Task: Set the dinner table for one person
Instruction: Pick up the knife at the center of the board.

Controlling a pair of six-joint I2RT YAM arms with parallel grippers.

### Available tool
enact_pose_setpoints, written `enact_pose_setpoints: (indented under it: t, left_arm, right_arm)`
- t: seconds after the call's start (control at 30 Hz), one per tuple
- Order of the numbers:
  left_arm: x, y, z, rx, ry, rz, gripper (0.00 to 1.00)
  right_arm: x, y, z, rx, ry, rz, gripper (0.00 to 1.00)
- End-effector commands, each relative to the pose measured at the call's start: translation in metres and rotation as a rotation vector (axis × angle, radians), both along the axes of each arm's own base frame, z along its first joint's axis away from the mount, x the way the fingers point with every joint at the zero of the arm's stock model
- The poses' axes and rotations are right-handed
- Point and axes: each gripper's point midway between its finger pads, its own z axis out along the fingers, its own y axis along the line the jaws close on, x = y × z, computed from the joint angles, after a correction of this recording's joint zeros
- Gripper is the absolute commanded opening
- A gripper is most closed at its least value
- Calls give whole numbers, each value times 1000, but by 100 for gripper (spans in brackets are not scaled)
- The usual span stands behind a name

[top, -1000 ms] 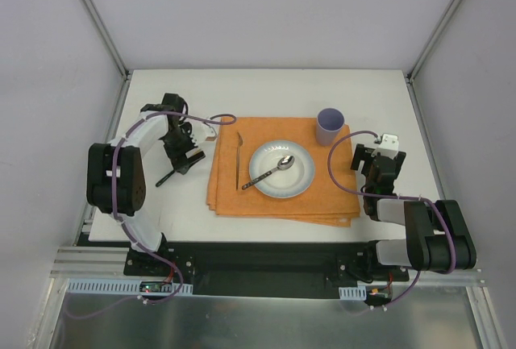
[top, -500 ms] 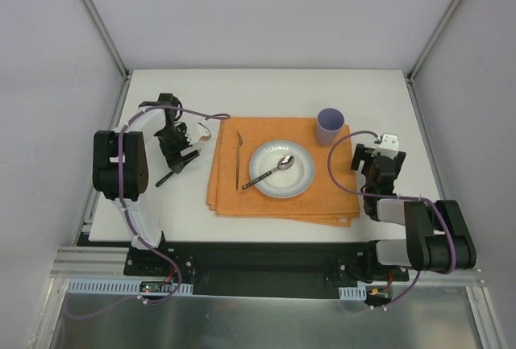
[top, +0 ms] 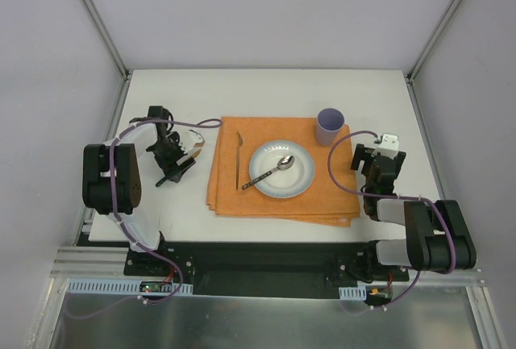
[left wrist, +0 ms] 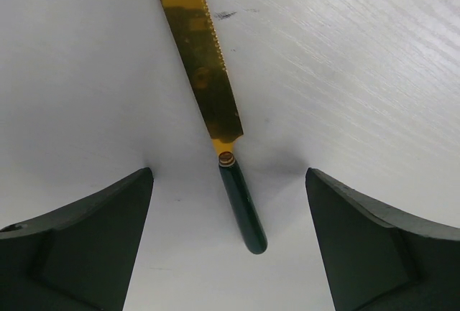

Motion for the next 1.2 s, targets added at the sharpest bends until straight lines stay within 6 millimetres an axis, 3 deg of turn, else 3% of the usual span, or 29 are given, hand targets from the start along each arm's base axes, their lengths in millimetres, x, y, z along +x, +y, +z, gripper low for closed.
enact_pose_setpoints:
  t: [0.0,0.2,0.37,0.6,0.63,0.77,0.8,0.9,1.0,1.1,1.17]
  left_arm:
    - [-12,-7,3,-69,1,34,87]
    - [-18,1,-6,-78,33,62,84]
    - [-14,8,-8,-94,28,49,72]
    - [-36,7,-17,-123,88,36,60]
    - [-38,6,-18,-124,93,39,55]
    - [-42,7,-22,-119,113,50,6]
    - [-42,8,-22,-117,114,53,0]
    - [-36,12,-19,-110,98,66,0]
    - [-18,13,-3,-114,42,92,0]
    - [10,5,35,-167,-57,139,0]
    - [32,0,71,-202,-126,171,0]
  right_arm:
    - [7,-2,19,3,-77,-14,96]
    - [7,-2,19,3,-77,-14,96]
    - [7,-2,19,2,-77,-13,96]
    - [7,-2,19,3,-77,-14,96]
    - [7,-2,19,3,-77,-14,96]
    - [7,-2,19,3,-76,-14,96]
    - [7,-2,19,3,-77,-14,96]
    - [7,-2,19,3,-77,-14,96]
    - [7,-2,19,3,-77,-14,96]
    - [7,-2,19,3,-77,-14,96]
    - [6,-2,18,3,-76,-14,96]
